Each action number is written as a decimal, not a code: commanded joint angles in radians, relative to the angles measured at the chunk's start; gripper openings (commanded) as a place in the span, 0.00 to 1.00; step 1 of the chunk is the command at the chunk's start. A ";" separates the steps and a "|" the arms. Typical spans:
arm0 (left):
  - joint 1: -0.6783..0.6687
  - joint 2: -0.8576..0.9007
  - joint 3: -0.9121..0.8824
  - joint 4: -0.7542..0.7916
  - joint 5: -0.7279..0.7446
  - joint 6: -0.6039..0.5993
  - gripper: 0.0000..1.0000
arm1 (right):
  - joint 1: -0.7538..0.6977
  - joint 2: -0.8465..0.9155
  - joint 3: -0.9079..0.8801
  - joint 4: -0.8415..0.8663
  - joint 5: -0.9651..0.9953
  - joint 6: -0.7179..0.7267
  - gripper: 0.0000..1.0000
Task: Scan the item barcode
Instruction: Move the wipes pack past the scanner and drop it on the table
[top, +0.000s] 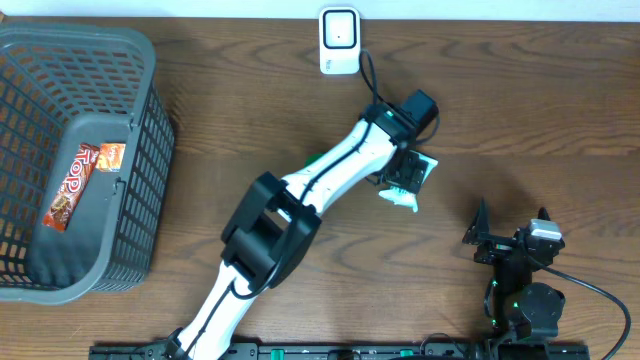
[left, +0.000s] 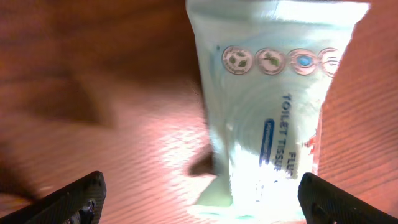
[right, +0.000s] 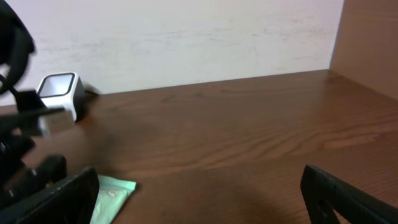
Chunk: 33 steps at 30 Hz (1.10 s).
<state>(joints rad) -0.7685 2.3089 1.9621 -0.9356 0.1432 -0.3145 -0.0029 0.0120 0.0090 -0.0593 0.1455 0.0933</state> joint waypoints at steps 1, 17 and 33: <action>0.034 -0.128 0.037 0.006 -0.046 0.006 0.98 | -0.006 -0.005 -0.003 -0.002 -0.005 -0.016 0.99; -0.024 -0.080 0.003 0.049 0.063 0.006 0.08 | -0.006 -0.005 -0.004 -0.002 -0.005 -0.016 0.99; -0.034 0.028 -0.090 0.118 0.070 0.007 0.07 | -0.006 -0.005 -0.004 -0.002 -0.005 -0.016 0.99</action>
<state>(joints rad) -0.8028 2.3207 1.8866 -0.8135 0.2123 -0.3141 -0.0029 0.0120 0.0090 -0.0593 0.1455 0.0933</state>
